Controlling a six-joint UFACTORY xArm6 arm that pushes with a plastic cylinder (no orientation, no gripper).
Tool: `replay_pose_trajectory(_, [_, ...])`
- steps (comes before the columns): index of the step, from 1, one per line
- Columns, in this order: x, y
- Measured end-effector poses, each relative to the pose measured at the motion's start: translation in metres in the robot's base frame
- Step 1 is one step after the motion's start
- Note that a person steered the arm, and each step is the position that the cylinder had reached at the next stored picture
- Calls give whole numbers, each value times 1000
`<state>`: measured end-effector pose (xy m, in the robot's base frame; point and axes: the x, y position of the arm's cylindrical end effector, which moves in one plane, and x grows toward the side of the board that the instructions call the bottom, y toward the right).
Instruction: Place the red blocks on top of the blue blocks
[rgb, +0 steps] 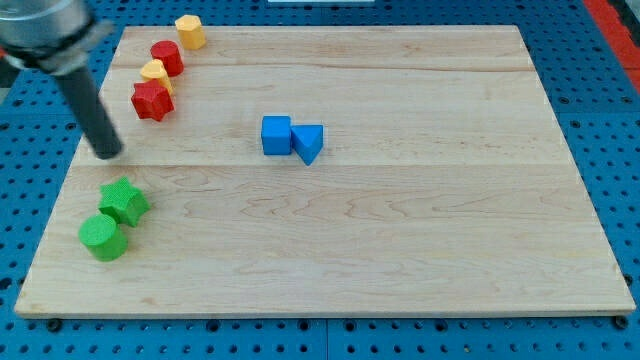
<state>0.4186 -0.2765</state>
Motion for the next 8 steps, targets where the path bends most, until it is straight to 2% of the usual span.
replay_pose_trajectory(2, [-50, -22])
replay_pose_trajectory(3, [-73, 12])
replay_pose_trajectory(4, [-71, 104])
replay_pose_trajectory(5, [-85, 156])
replay_pose_trajectory(6, [-132, 216])
replay_pose_trajectory(7, [-114, 211])
replay_pose_trajectory(8, [-64, 103])
